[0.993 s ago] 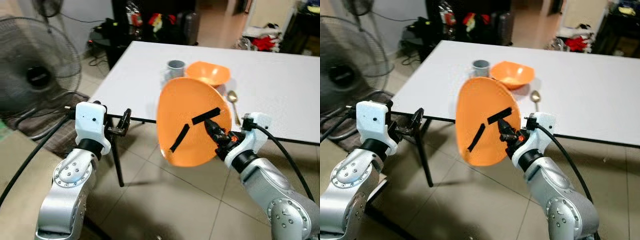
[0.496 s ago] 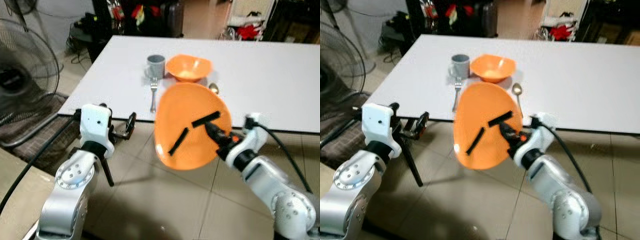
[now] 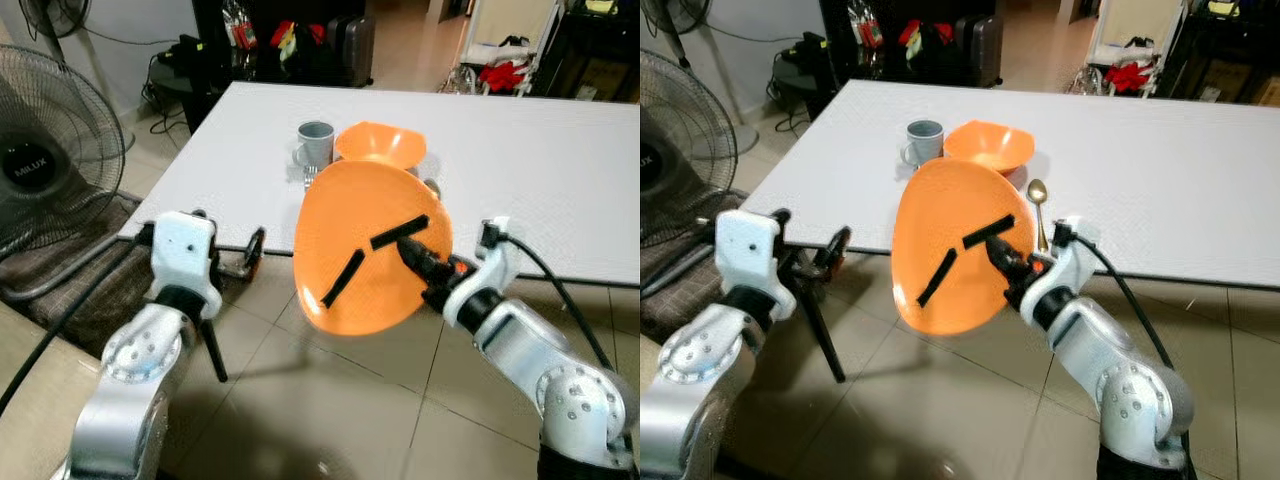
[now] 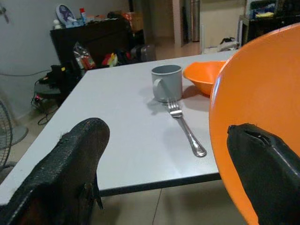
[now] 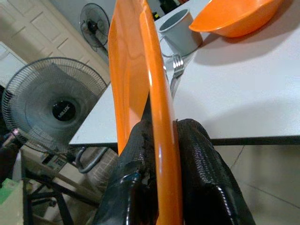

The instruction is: Setting the table

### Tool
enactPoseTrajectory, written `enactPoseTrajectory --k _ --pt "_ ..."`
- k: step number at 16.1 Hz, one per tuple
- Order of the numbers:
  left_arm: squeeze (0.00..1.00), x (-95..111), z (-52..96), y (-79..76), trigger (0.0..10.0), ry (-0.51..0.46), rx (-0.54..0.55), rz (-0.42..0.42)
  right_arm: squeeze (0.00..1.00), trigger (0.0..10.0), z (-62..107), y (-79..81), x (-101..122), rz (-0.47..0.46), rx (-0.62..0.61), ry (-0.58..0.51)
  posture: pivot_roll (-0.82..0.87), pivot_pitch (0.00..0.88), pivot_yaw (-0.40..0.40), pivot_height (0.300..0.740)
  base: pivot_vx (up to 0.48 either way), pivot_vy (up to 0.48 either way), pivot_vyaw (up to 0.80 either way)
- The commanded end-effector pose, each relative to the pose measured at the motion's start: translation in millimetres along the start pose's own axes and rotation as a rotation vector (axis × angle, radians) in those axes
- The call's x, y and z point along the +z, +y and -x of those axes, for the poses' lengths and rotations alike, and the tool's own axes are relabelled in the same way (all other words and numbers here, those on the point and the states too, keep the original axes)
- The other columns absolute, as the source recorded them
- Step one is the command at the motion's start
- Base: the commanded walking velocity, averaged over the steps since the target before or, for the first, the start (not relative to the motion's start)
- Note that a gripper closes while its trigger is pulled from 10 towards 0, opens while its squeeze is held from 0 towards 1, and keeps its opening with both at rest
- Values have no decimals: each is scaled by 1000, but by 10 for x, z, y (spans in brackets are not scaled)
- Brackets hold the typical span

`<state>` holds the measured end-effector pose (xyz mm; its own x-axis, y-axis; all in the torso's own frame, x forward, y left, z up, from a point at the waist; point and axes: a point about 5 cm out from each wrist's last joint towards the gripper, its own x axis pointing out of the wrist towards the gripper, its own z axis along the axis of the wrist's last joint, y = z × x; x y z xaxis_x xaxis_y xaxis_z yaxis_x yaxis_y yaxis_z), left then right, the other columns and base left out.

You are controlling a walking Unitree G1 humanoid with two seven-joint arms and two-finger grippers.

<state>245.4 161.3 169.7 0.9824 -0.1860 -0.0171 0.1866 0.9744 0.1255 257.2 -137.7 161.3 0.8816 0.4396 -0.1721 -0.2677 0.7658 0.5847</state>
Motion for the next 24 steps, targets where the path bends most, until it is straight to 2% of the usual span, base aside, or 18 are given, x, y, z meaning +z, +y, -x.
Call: enactPoseTrajectory --k 1,14,18,19,23,24 --pt "0 39 -1 -4 10000 -18 -10 0 0 10000 -2 80 92 10 56 -33 -50 0 18 740 356 0 -788" --pt "0 2 36 25 10000 -5 -6 1 0 10000 20 130 41 13 85 -3 -50 0 22 740 354 0 0" --pt "0 4 30 8 10000 -5 -26 -3 0 10000 26 127 24 -20 80 1 -53 0 27 740 317 0 0" --pt "0 0 31 -13 10000 -3 -46 -1 0 10000 33 110 5 -44 76 14 -55 0 28 740 0 0 0" --pt "0 17 59 -81 10000 -3 -152 -11 0 10000 59 -87 -104 -254 -11 54 -59 0 41 740 0 0 0" --pt "0 19 70 -87 10000 -2 -171 -15 0 10000 61 -94 -113 -273 -14 58 -59 0 41 740 0 0 0"
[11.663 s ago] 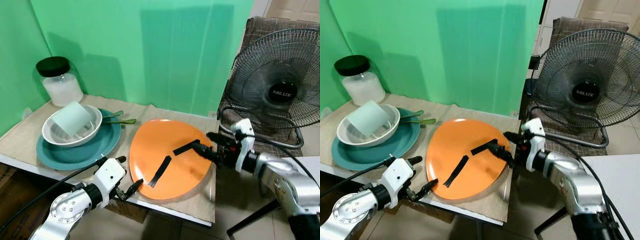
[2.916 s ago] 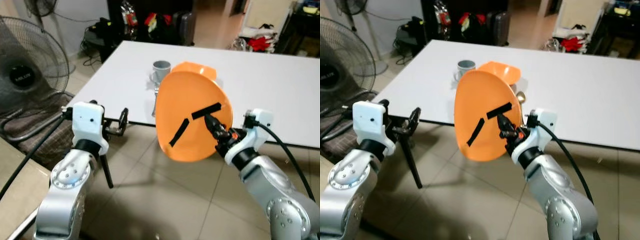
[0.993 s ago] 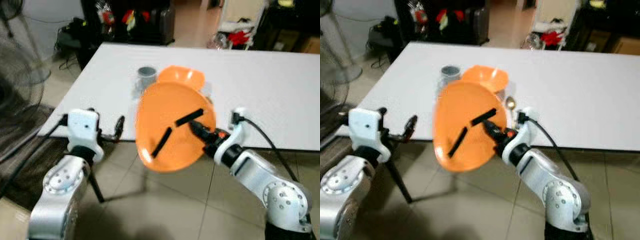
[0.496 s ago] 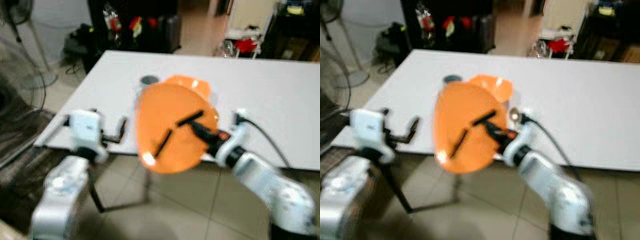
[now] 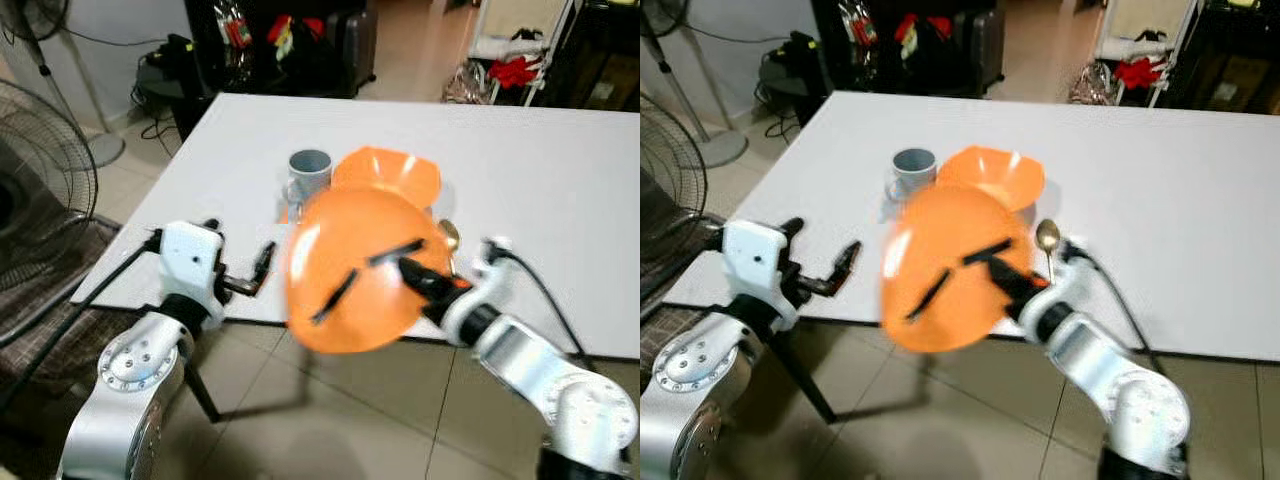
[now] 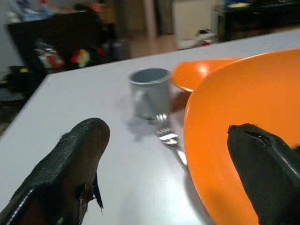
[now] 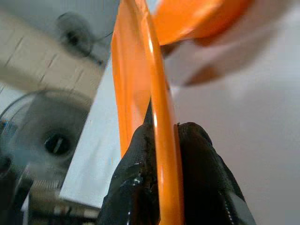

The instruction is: Setting the table

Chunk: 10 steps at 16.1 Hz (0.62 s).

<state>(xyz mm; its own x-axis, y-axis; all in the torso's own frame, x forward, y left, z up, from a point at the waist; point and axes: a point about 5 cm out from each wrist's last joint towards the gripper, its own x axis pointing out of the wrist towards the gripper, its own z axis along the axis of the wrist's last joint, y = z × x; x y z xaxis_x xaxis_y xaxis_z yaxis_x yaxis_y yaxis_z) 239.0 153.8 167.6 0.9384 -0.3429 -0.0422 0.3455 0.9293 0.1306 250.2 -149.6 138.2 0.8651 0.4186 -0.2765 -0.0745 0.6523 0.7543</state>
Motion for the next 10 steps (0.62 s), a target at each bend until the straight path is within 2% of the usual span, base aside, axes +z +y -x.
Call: enactPoseTrajectory --k 1,4,6,7,10 --pt "0 31 50 -17 10000 2 -53 -15 0 10000 6 80 -22 -60 63 23 -59 0 43 740 0 0 0" --pt "0 43 77 -10 10000 7 -94 -11 0 10000 21 13 -81 -114 25 62 -62 0 45 740 0 0 0" --pt "0 52 94 -31 10000 14 -157 -11 0 10000 -5 -84 -69 -226 -19 64 -62 0 48 740 0 0 0" --pt "0 62 97 -48 10000 14 -180 -11 0 10000 -23 -116 -57 -254 -34 68 -63 0 49 740 0 0 0" --pt "0 77 90 -82 10000 14 -226 -10 0 10000 -122 -220 19 -289 -77 74 -64 0 52 740 0 0 0"
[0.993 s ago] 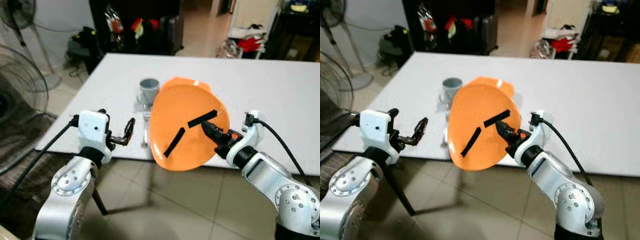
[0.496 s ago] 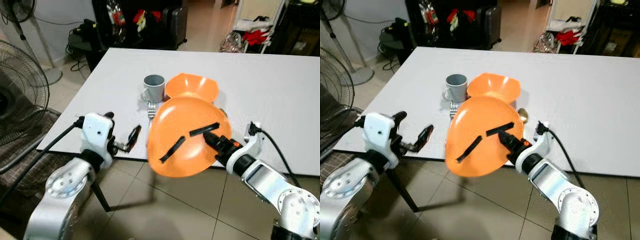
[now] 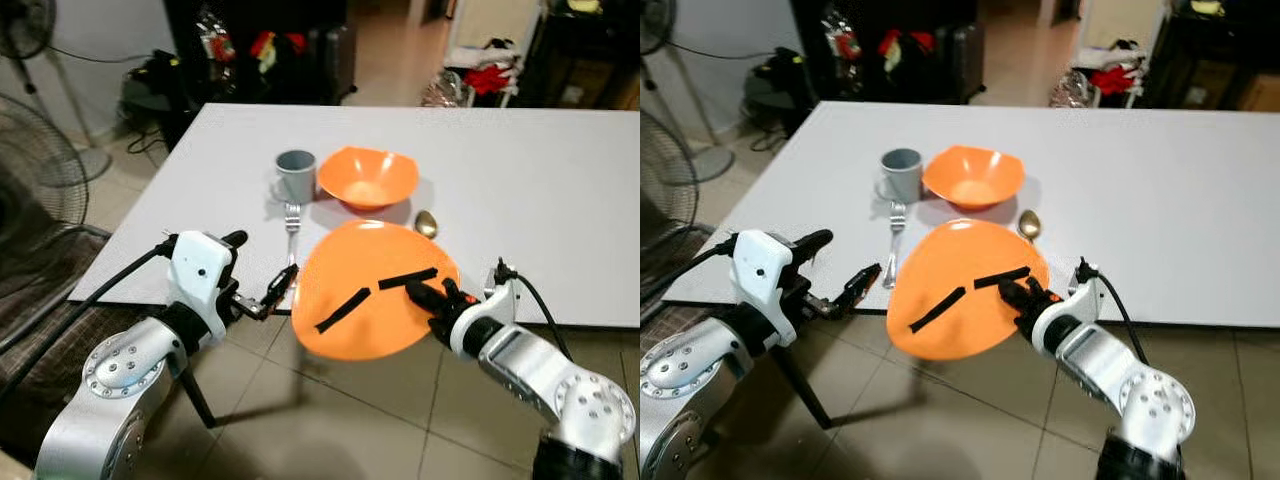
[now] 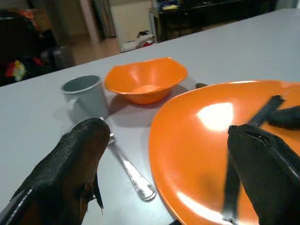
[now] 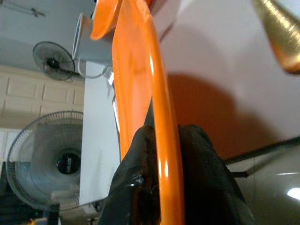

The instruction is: Setting the table

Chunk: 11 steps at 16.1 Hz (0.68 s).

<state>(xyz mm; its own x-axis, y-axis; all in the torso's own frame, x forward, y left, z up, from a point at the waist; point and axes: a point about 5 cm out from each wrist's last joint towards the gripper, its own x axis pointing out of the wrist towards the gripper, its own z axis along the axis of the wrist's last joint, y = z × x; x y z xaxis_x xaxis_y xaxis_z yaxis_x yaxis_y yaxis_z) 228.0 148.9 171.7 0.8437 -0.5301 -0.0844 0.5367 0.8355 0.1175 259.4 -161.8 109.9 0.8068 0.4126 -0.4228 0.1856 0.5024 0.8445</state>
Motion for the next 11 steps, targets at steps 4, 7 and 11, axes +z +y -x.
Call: enactPoseTrajectory --k 4,7,11 --pt "0 17 11 -25 10000 12 -39 -13 0 10000 -204 76 159 -35 11 -19 -60 0 51 740 0 0 0" --pt "0 6 18 -51 10000 17 -55 -7 0 10000 -361 61 233 -89 -1 -31 -49 0 43 740 0 0 0" --pt "0 -133 97 -155 10000 113 -153 13 0 10000 -524 38 283 -120 -20 -61 -45 0 45 740 0 0 0"
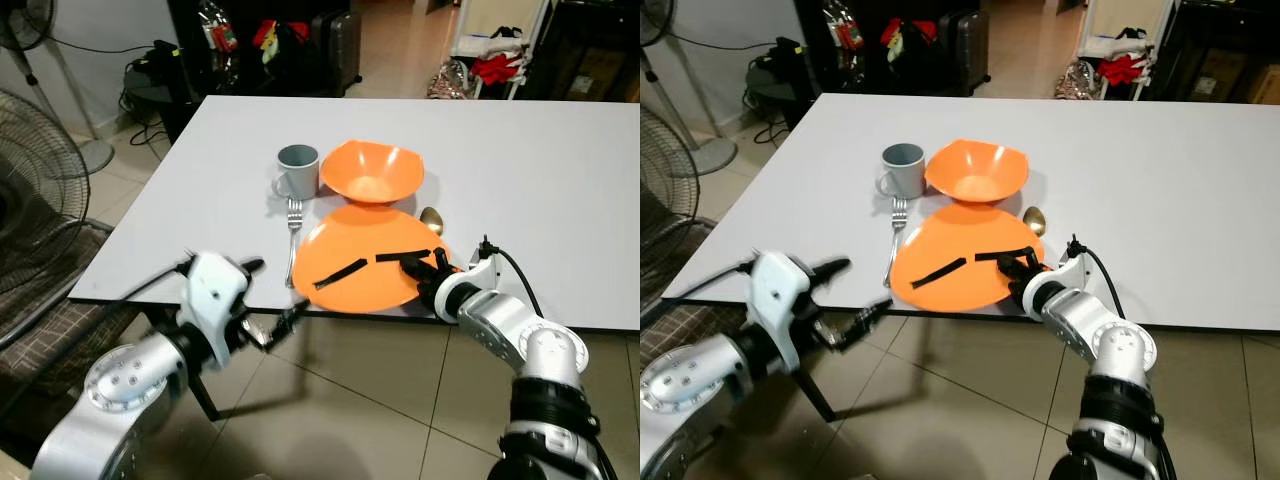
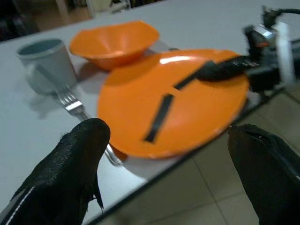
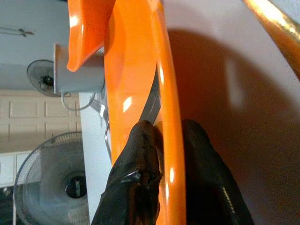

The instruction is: Setting the table

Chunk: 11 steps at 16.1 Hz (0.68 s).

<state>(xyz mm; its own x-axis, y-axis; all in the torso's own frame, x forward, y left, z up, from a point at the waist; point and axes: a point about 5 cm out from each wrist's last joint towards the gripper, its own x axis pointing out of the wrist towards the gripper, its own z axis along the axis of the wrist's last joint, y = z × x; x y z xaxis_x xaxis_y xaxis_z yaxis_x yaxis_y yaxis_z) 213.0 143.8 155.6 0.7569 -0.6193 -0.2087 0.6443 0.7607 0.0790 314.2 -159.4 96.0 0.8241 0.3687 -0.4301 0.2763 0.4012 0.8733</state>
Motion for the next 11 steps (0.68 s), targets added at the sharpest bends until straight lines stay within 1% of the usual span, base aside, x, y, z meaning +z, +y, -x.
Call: enactPoseTrajectory --k 1,2,5,6,7,8,11 --pt "0 12 13 -17 10000 4 -18 -4 0 10000 -32 45 36 16 0 -22 -45 0 45 740 0 0 0" --pt "0 8 11 -13 10000 4 -12 -3 0 10000 -121 71 39 -1 1 -33 -44 0 45 740 0 0 0" --pt "0 13 10 -11 10000 4 -11 -3 0 10000 -191 109 40 7 4 -38 -41 0 44 740 0 0 0" --pt "0 13 9 -10 10000 4 -11 -4 0 10000 -250 148 23 18 14 -36 -39 0 43 740 0 0 0" --pt "0 13 11 -10 10000 4 -10 -4 0 10000 -273 162 15 30 17 -38 -39 0 43 740 0 0 0" --pt "0 13 14 -10 10000 4 -9 -4 0 10000 -311 173 3 62 17 -46 -39 0 43 740 0 0 0" --pt "0 13 5 -8 10000 4 -6 -4 0 10000 -427 206 -43 49 7 -78 -36 0 41 740 0 0 0"
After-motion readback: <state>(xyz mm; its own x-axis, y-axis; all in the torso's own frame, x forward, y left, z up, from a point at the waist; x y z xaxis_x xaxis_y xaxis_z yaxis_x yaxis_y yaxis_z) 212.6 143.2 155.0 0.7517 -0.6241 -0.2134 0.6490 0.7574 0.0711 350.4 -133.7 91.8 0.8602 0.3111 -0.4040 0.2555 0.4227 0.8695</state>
